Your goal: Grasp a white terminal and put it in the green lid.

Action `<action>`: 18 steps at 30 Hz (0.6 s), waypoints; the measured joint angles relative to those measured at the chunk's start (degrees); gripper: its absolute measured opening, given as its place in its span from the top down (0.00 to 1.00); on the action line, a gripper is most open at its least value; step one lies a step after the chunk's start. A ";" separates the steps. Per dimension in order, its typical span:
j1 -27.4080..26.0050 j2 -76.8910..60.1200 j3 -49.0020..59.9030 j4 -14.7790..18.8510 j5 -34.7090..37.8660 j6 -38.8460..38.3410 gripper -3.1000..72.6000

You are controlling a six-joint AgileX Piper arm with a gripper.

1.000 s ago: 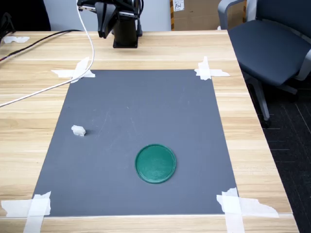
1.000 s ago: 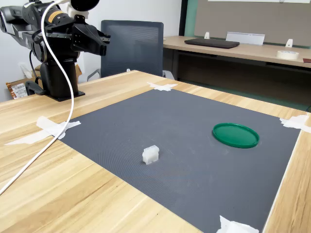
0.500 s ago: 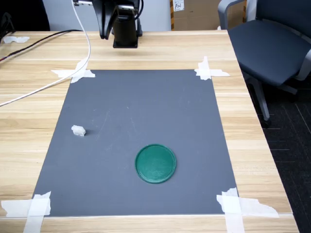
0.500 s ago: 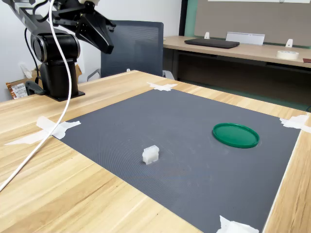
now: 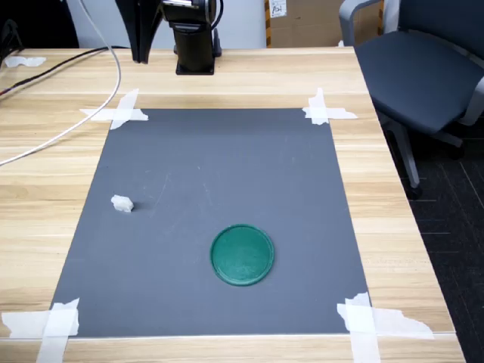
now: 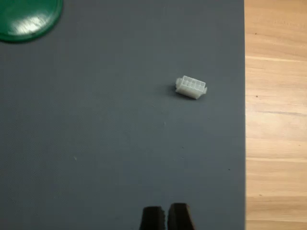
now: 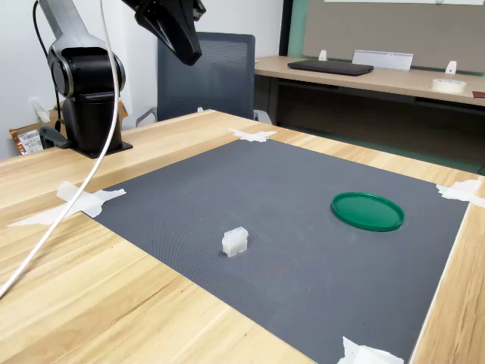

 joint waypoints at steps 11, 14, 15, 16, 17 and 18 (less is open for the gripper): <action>-3.11 11.88 -7.20 1.77 5.80 -15.38 1.00; -9.21 14.56 -9.02 7.71 5.80 -24.45 1.00; -10.69 15.26 -9.60 9.36 5.80 -28.20 1.00; -12.27 16.16 -10.37 11.32 5.80 -32.04 1.00; -13.54 17.09 -11.20 13.02 5.92 -35.84 1.00; -14.56 18.13 -12.10 14.35 6.28 -39.37 1.00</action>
